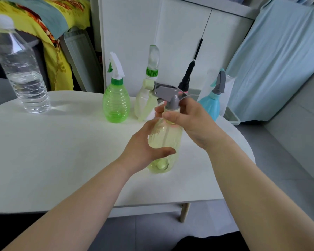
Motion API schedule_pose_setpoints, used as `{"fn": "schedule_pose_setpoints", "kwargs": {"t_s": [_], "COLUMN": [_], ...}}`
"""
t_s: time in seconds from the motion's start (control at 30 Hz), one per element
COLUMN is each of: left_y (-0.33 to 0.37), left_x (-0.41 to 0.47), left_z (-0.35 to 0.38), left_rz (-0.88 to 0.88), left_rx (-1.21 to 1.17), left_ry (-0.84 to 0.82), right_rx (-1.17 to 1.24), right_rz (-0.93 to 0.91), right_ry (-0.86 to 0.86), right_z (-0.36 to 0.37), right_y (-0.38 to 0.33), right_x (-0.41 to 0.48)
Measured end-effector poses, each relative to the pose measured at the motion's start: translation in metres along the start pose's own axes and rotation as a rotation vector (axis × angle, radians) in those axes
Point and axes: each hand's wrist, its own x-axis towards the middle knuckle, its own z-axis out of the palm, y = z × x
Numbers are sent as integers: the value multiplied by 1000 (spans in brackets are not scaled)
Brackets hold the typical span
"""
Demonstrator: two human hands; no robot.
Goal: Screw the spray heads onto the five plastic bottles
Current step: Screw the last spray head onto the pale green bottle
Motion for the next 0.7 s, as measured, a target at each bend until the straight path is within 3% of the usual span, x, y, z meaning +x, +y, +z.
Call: {"fn": "schedule_pose_setpoints", "kwargs": {"t_s": [0.2,0.37,0.43,0.6,0.7], "left_y": [2,-1,0,5,5], "left_x": [0,2,2,-4,-9], "left_z": [0,2,1,16,20], "left_rz": [23,9,7,3,14], "left_rx": [-20,-47,-51,39,46], "left_ry": [3,7,3,138,137], "right_rx": [-14,-72,-77,-204,-219], "right_rz": [-73,-20,-14,-132,-129], "right_ry": [134,-30,-22,373,407], "right_z": [8,-2,-3,15,20], "right_y": [14,10,7,13,15], "right_x": [-11,-15,-16,-17,-16]}}
